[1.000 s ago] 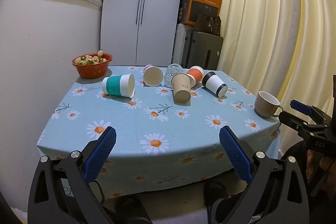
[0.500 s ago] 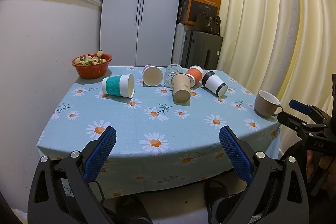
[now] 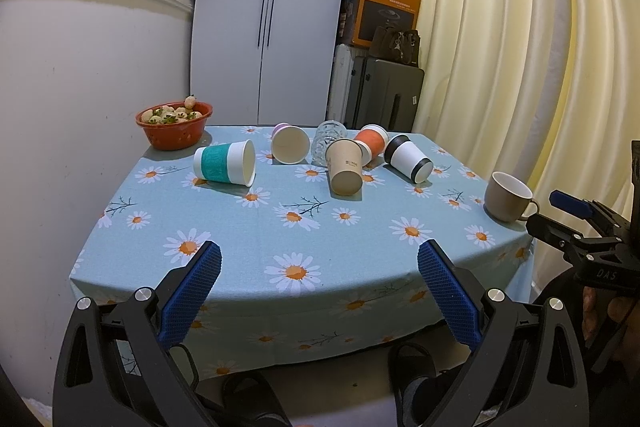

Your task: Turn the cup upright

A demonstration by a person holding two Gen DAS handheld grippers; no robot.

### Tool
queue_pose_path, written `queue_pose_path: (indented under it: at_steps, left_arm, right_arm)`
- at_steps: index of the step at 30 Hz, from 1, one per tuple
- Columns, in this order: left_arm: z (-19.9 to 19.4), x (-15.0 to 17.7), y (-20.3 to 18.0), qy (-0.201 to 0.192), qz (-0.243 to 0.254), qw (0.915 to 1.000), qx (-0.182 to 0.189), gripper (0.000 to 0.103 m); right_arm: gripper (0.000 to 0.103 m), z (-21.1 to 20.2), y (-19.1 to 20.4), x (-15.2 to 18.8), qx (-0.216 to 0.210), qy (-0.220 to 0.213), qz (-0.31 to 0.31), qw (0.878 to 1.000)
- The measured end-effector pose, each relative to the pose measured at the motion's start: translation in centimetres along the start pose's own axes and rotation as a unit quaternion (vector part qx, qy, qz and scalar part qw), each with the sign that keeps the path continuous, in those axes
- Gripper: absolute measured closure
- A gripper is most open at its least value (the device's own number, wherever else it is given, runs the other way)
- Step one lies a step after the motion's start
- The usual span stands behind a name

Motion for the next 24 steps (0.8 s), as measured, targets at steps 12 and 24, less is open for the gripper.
queue_pose_path:
  at_steps: [12, 24]
  left_arm:
    - [0.03, 0.02, -0.02, 0.0, 0.0, 1.0, -0.001, 0.007]
    - [0.04, 0.25, -0.05, 0.002, 0.003, 1.0, 0.0, 0.007]
  right_arm:
    - [0.005, 0.06, 0.27, 0.05, -0.001, 0.003, -0.001, 1.0]
    - [0.005, 0.41, 0.28, 0.1, -0.004, 0.008, -0.005, 1.0]
Point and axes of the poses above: each gripper's, at about its wrist camera, not at the fingertips, and z roughly the way its jaws point, y to its left, x to its underside, the point moved 8 cm from there along z, roughly the way its jaws point, and after that the axes turned 14 degrees about -z, right-handed, at the moved point
